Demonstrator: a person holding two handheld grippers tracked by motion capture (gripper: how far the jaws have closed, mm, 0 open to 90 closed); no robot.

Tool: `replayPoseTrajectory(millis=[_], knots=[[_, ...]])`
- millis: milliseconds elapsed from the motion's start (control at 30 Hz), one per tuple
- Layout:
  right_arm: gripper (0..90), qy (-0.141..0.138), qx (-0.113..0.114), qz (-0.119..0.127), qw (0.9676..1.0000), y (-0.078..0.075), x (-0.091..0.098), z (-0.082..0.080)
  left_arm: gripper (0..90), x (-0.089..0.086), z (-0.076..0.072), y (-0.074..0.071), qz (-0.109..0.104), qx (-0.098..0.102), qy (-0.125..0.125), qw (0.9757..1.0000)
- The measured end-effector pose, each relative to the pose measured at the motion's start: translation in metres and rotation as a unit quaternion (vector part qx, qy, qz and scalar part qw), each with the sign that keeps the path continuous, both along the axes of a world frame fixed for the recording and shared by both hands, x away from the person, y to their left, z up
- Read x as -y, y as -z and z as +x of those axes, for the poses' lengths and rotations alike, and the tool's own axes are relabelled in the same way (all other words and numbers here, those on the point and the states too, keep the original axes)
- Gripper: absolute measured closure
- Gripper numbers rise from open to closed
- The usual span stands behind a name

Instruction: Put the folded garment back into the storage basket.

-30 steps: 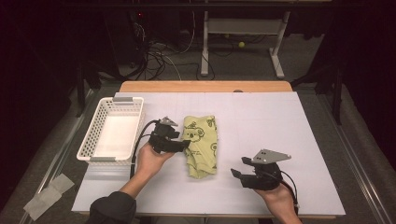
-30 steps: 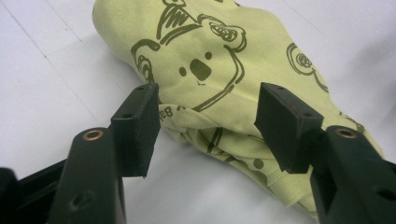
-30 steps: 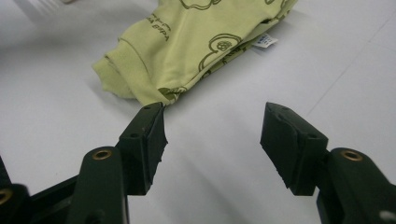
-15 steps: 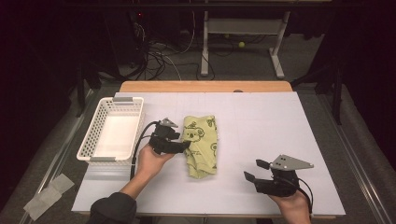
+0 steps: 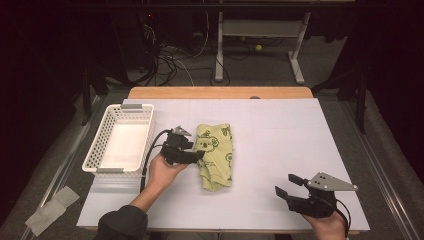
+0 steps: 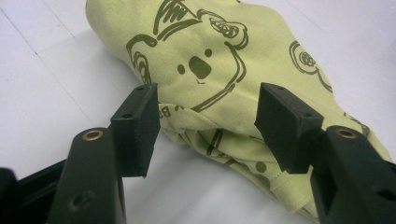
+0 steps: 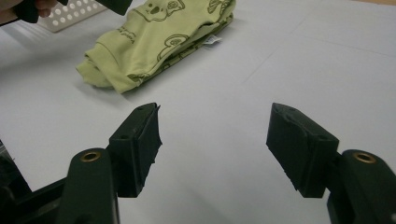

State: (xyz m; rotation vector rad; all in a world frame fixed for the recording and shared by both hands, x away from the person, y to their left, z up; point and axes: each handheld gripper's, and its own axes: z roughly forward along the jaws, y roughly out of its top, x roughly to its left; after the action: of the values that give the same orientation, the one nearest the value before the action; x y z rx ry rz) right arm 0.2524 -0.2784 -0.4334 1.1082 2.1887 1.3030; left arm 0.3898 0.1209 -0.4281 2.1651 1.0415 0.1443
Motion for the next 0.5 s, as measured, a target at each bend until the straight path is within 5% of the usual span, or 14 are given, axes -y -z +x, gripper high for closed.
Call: replayPoseTrajectory(millis=[500], knots=[[34.8,0.036,0.007,0.014,0.9992,0.011,0.034,-0.014,34.0,0.002,0.005,0.002,0.001,-0.003,-0.007,1.0000]])
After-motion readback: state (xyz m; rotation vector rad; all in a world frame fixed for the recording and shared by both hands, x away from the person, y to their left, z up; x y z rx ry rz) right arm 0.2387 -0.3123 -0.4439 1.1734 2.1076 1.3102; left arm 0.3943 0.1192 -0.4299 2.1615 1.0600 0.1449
